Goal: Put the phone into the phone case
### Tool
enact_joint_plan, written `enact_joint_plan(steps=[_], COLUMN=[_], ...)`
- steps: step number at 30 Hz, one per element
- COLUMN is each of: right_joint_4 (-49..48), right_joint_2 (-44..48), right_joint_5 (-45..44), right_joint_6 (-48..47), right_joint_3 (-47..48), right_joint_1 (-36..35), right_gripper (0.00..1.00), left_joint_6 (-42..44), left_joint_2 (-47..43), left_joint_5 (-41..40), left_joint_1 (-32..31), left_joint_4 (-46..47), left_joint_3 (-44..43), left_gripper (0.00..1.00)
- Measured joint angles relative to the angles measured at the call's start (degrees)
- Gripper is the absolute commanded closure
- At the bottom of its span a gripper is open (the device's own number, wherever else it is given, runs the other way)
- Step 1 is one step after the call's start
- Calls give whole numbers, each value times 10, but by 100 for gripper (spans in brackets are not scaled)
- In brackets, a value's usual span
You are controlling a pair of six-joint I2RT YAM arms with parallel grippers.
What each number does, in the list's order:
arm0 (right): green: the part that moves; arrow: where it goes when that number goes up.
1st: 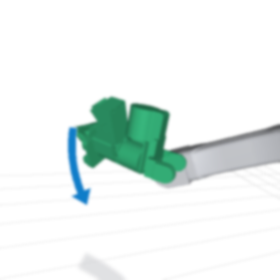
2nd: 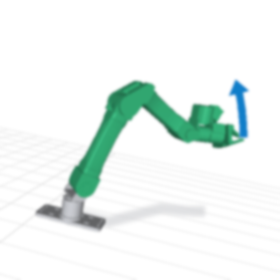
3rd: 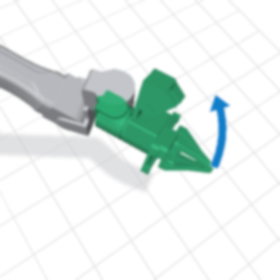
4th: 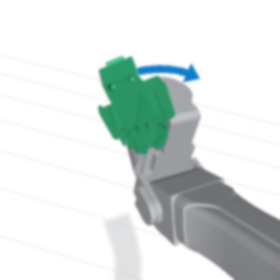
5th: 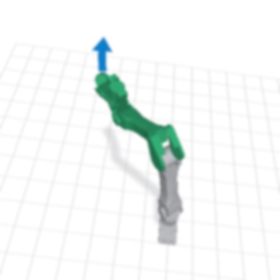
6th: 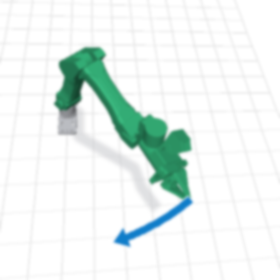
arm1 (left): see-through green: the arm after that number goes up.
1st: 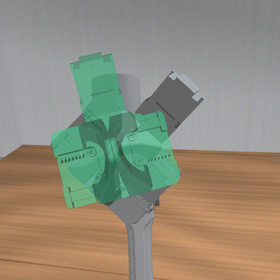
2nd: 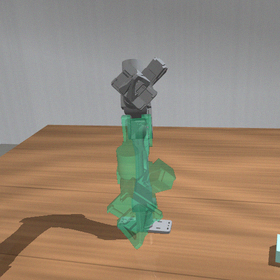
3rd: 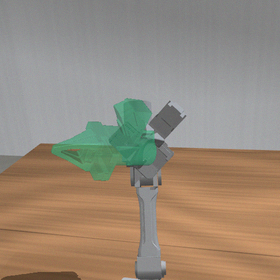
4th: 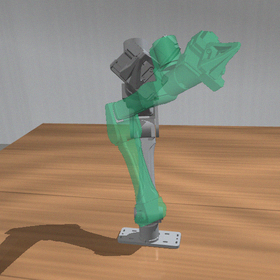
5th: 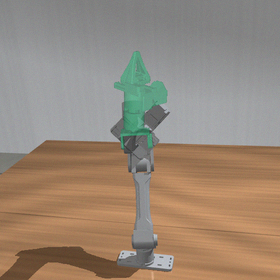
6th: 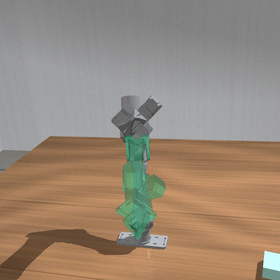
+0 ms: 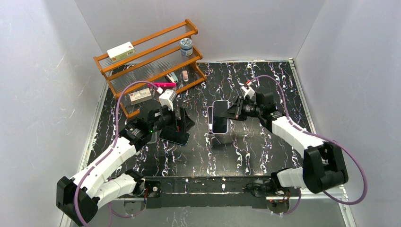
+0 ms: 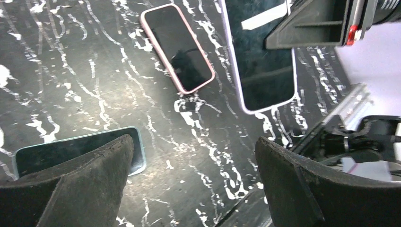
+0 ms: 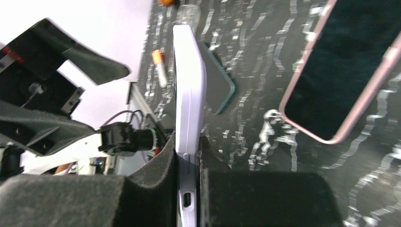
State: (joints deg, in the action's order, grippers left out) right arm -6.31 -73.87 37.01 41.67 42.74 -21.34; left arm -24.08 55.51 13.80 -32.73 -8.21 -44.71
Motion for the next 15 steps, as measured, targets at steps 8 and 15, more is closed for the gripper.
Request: enact_joint_plan(steps=[8, 15], right_joint_4=[141, 159], right_joint_2=[-107, -113], right_joint_5=[-4, 32], right_joint_6=[-86, -110], right_joint_3=[48, 55], right_joint_1=[85, 102], right_gripper=[99, 99], left_joint_6=[44, 34], left_joint_2=[-20, -21], left_joint_5=[-39, -36], left_joint_1=[0, 0], left_joint_4=[-31, -32], left_joint_3=[2, 2], left_gripper=[2, 6])
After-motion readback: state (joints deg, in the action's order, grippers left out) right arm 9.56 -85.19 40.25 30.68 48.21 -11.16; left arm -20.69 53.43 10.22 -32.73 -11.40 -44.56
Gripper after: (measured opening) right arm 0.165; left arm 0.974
